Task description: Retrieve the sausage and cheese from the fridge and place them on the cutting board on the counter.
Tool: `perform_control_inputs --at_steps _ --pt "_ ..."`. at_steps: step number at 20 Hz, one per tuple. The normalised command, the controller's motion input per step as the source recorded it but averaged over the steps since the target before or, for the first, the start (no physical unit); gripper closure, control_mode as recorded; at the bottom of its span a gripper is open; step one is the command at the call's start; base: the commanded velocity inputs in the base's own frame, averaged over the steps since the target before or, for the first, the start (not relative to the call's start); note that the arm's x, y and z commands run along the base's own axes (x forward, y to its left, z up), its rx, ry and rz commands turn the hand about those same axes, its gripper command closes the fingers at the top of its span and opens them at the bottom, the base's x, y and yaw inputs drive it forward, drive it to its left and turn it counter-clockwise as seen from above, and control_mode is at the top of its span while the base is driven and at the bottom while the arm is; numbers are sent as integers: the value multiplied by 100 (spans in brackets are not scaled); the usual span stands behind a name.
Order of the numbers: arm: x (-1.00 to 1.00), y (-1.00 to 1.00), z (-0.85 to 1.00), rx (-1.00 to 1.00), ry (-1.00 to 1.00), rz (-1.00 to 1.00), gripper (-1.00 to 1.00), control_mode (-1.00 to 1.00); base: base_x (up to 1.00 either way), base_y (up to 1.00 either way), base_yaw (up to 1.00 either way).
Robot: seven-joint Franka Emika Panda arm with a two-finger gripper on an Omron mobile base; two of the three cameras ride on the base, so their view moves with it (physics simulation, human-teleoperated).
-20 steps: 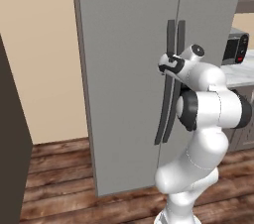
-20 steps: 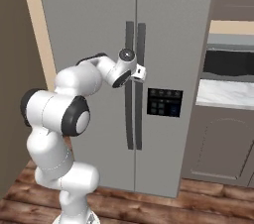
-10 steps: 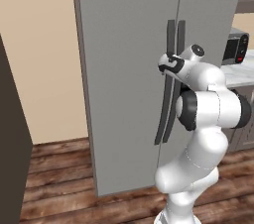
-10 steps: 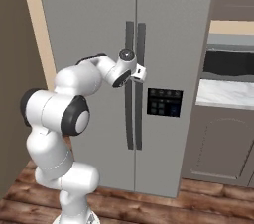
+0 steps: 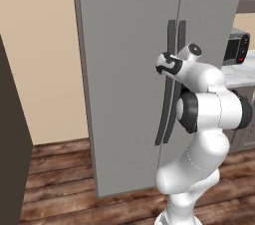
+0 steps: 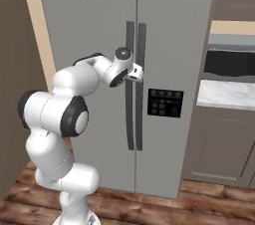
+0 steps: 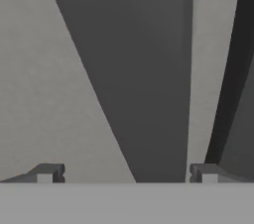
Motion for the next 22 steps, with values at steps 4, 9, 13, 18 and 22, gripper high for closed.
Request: perform_control_inputs --at_steps 4,9,13,18,22 --pt "9 0 6 -2 0 0 -100 -100 0 0 0" --pt "10 0 0 -10 0 1 -100 -100 0 0 0" --pt "0 0 0 -21 -8 7 -100 -100 0 0 0" --pt "18 2 0 -19 -8 7 -100 -100 0 0 0" --pt "20 -3 0 -10 -3 5 -100 -100 0 0 0"
